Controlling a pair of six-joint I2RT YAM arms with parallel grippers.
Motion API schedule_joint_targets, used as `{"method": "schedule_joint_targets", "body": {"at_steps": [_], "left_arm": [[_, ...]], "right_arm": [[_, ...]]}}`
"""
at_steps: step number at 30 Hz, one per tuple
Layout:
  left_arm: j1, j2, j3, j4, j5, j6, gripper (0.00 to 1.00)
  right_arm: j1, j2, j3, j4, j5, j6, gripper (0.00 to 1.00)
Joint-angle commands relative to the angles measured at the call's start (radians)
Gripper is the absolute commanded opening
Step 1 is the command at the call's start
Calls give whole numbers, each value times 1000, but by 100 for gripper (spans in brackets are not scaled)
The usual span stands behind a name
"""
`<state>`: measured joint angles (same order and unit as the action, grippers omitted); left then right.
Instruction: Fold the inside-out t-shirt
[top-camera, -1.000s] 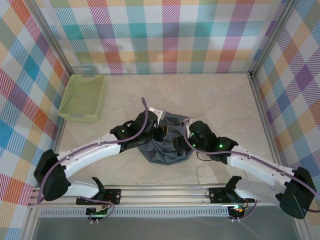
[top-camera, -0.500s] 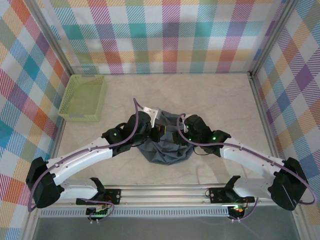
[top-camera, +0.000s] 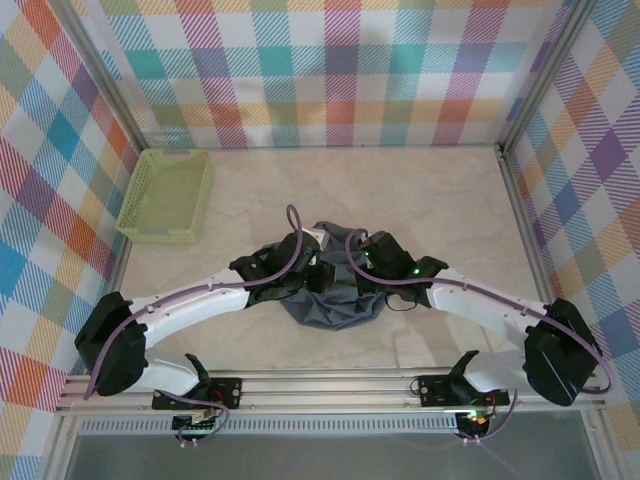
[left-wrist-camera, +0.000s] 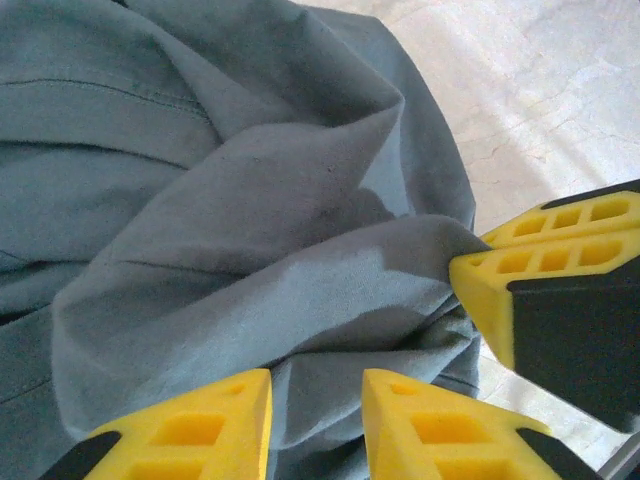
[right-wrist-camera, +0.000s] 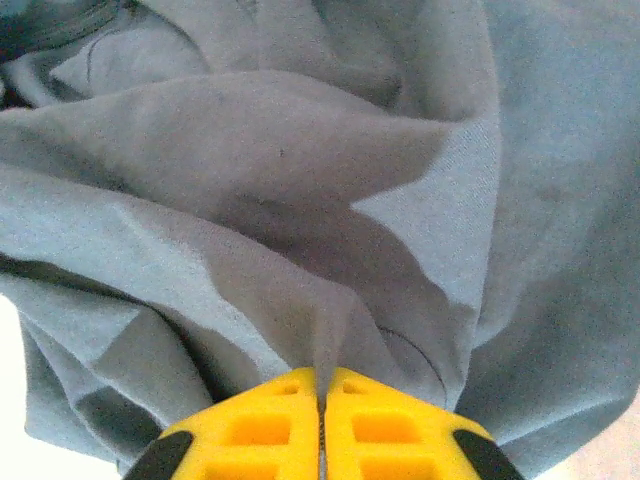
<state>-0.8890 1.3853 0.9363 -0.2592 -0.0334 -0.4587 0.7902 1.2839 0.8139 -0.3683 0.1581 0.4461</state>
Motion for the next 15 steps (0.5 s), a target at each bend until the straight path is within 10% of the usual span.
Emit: {"method": "schedule_joint_targets", "body": {"at_steps": [1,15], "left_arm": [[-11,17,-17,24,37,-14,34],[-81,87,-13,134,50,-32,60]], "right_arm": [[-6,-64,31,1,-35,10,0],[-4,-216,4,83,-225,98,0]]}}
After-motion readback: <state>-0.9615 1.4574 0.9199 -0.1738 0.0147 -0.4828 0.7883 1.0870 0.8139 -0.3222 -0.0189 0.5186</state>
